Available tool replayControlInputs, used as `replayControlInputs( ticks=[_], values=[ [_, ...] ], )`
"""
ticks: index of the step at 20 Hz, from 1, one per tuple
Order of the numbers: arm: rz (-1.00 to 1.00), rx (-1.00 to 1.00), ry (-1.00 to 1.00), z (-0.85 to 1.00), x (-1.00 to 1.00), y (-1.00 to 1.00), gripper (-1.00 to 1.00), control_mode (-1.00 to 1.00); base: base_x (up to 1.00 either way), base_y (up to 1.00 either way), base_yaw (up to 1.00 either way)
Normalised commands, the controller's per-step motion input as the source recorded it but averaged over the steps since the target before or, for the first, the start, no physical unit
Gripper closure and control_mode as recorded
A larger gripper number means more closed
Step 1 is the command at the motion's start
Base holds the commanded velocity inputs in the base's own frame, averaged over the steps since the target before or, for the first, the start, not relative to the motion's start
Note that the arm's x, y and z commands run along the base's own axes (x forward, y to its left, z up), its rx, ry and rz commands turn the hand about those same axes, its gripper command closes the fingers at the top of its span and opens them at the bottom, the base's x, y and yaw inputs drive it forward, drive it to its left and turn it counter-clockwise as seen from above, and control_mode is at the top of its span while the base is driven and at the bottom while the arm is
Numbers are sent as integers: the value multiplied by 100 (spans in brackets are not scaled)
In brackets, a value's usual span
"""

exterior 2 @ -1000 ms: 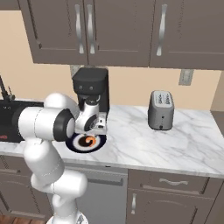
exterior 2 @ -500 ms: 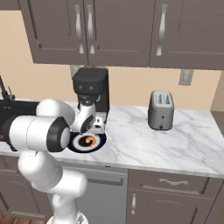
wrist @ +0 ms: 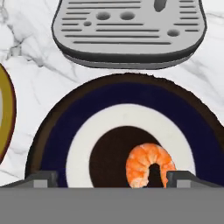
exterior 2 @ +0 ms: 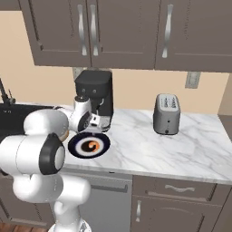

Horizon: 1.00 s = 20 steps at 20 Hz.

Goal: Place the shrimp on the plate and place the lemon on the same plate.

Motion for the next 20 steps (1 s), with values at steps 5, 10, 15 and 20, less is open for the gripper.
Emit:
replayControlInputs(
  ticks=[5,10,15,20],
  values=[
    [-3,0,0,39,-35,32,-100,-100,0,0,0],
    [-3,0,0,35,-35,41,-100,-100,0,0,0],
    [0,-2,0,26,-25,58,-100,-100,0,0,0],
    [0,-5,0,9,-11,66,-100,-100,0,0,0]
  ],
)
